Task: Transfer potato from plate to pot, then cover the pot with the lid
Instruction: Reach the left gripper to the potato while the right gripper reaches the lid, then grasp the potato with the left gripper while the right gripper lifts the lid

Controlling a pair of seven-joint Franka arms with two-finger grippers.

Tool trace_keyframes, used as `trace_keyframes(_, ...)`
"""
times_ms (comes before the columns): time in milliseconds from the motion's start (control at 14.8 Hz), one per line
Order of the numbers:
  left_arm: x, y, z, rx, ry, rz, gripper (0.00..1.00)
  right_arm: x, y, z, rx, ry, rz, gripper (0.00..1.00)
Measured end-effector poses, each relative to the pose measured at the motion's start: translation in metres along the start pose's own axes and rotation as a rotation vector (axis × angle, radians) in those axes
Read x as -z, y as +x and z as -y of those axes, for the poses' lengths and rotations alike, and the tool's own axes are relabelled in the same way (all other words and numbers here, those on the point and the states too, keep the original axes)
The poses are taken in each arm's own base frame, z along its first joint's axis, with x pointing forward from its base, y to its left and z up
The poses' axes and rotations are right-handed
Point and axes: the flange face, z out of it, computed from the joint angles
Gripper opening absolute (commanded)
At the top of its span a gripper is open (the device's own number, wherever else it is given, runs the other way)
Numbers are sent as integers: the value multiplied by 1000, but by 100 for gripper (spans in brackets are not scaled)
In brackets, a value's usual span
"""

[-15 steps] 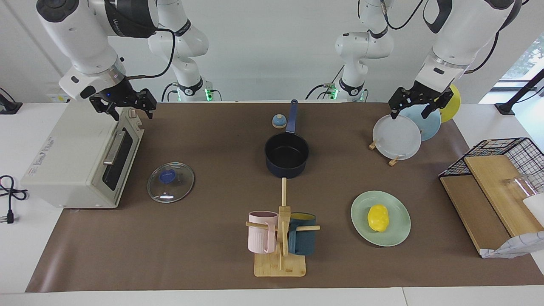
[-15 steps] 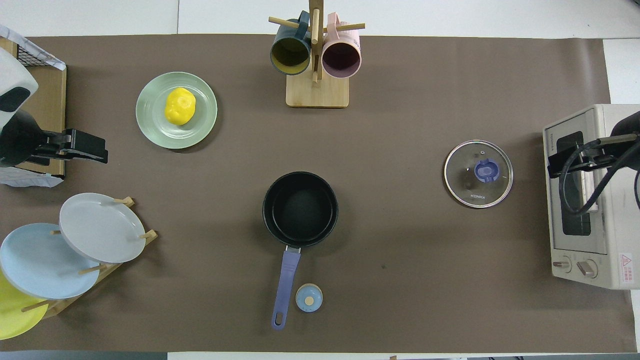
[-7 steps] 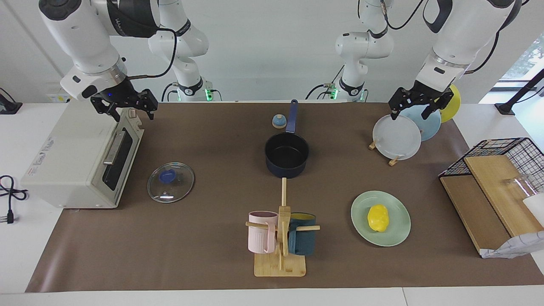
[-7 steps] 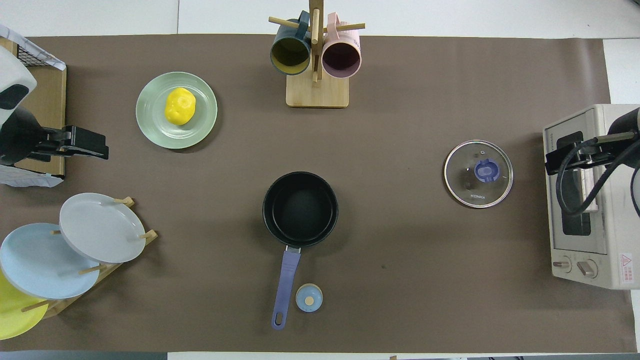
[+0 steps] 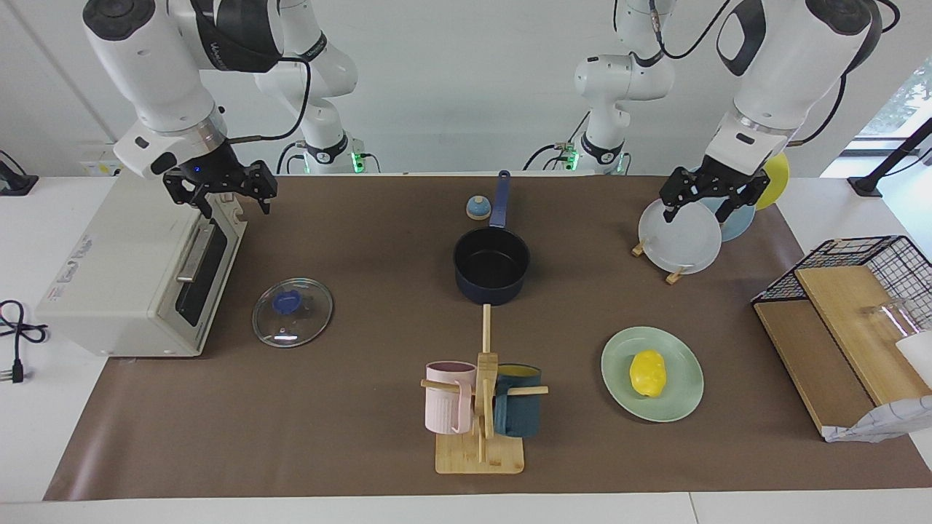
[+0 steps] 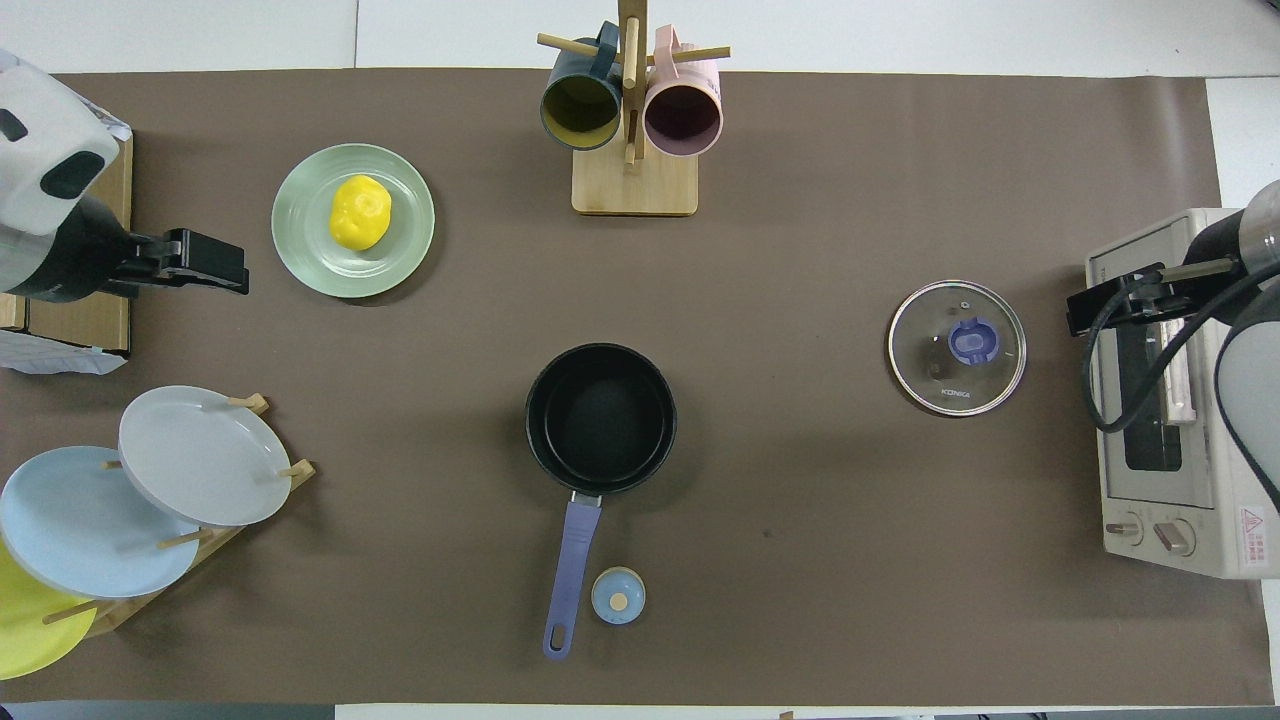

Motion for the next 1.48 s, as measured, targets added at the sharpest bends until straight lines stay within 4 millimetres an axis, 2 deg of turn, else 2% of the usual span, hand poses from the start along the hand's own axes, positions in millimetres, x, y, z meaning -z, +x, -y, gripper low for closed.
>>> trace_keyframes(135, -27, 16, -4, -9, -1, 7, 100, -22, 4, 1, 3, 0, -9, 100)
trace_keyframes(405, -97, 56, -17, -75, -6, 0, 100, -67, 10, 3, 12, -2, -43, 100)
trace_keyframes(607, -137, 82, -13, -135, -2, 4, 100, -110, 11, 7, 21, -3, -64, 100)
trace_keyframes(742, -156, 99, -9, -151, 9, 6, 100, -129, 9, 9, 74, -4, -68, 100)
trace_keyframes(1079, -203, 134, -2, -168, 51, -15, 100, -146, 8, 10, 166, -10, -98, 100)
trace_keyframes(1282, -226, 148, 0, -178, 70, -40, 100, -167, 9, 10, 176, -9, -87, 100)
trace_keyframes(1484, -242, 153, 1, -182, 71, -48, 100, -190, 14, 12, 179, -10, -101, 100)
